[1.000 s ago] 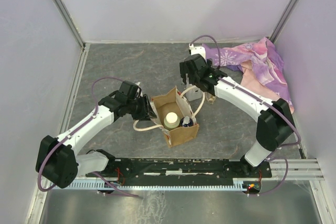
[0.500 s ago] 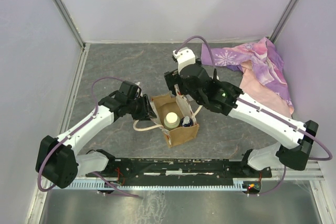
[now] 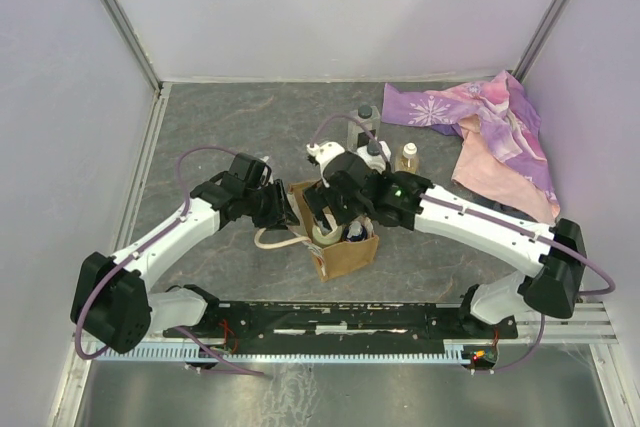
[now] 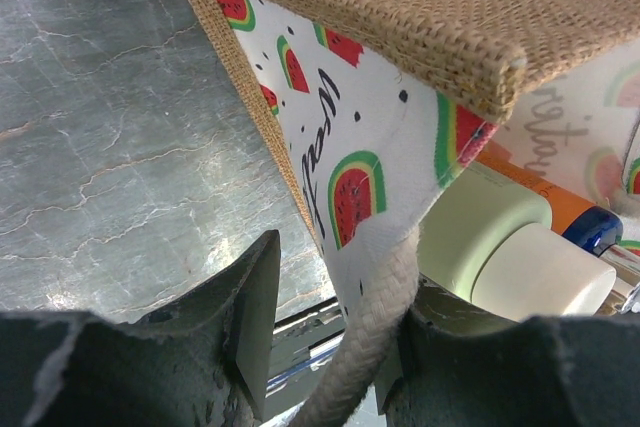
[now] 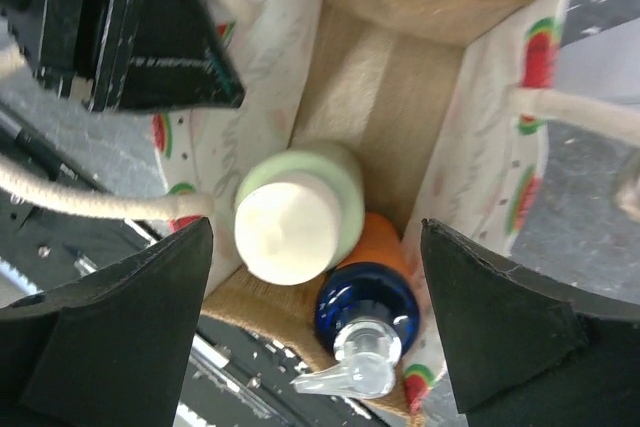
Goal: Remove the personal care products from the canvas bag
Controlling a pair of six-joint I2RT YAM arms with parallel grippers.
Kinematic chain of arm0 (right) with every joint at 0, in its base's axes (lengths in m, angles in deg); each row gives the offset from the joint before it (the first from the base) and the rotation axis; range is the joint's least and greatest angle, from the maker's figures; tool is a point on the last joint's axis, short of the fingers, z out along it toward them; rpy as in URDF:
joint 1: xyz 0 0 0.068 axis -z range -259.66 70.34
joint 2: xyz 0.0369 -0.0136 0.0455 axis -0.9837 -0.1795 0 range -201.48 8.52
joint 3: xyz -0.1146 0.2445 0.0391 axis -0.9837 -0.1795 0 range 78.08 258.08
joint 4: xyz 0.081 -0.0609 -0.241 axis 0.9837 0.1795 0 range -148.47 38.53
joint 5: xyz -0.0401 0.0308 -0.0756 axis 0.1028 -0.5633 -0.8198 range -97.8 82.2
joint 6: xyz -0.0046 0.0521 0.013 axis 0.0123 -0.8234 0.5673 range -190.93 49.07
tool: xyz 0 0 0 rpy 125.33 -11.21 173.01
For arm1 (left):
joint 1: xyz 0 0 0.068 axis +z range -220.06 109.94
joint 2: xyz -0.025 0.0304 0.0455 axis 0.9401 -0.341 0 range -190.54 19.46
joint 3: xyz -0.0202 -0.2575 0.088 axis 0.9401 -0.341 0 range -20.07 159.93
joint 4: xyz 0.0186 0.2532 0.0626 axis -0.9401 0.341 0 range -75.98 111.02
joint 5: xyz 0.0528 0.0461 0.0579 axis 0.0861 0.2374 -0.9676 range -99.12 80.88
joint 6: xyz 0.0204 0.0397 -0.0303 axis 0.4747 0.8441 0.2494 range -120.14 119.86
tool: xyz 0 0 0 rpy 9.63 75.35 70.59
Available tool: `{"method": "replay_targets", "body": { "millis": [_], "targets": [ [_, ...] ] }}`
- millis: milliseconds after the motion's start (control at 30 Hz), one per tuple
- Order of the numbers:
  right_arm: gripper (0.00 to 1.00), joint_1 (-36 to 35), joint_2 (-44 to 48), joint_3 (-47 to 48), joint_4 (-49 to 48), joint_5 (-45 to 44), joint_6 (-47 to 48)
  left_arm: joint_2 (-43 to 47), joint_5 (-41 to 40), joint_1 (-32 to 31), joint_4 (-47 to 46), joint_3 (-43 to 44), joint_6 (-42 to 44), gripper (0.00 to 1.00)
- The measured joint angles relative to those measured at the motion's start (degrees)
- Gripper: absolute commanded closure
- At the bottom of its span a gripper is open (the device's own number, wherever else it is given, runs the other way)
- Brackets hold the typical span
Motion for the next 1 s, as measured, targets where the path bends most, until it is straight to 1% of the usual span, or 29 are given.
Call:
{"method": "replay_targets", "body": {
  "millis": [167, 233, 533, 600, 633, 767, 833, 933, 1000],
  "targets": [
    [0.11, -2.0, -1.1, -1.0, 1.0, 3.6, -0.7, 0.0, 0.1, 0.0, 0.0, 0.0, 0.0, 0.97],
    [0.15, -2.9, -1.5, -1.1, 1.4, 4.0, -0.9, 0.0, 0.1, 0.0, 0.0, 0.0, 0.0, 0.97],
    [0.19, -4.8, -3.1, -2.1, 1.3, 2.5, -1.7, 0.0, 0.1, 0.0, 0.0, 0.0, 0.0, 0.97],
    [0.24, -4.9, -3.1, -2.4, 0.7, 1.5, -1.7, 0.0, 0.1, 0.0, 0.0, 0.0, 0.0, 0.97],
    [0.27, -4.9, -3.3, -2.6, 0.3, 0.9, -1.8, 0.0, 0.1, 0.0, 0.0, 0.0, 0.0, 0.97],
    [0.43, -4.9, -4.0, -2.8, -1.2, -0.6, -1.7, 0.0, 0.1, 0.0, 0.2, 0.0, 0.0, 0.97],
    [0.53, -4.9, -4.6, -2.7, -1.9, -1.2, -1.6, 0.0, 0.1, 0.0, 0.2, 0.0, 0.0, 0.97],
    [0.58, -4.9, -5.1, -2.2, -2.0, -1.9, -0.9, 0.0, 0.1, 0.0, 0.2, 0.0, 0.0, 0.97],
    [0.6, -4.9, -5.1, -1.7, -1.4, -2.0, -0.5, 0.3, 0.1, 0.0, 0.2, 0.0, 0.0, 0.97]
  ]
}}
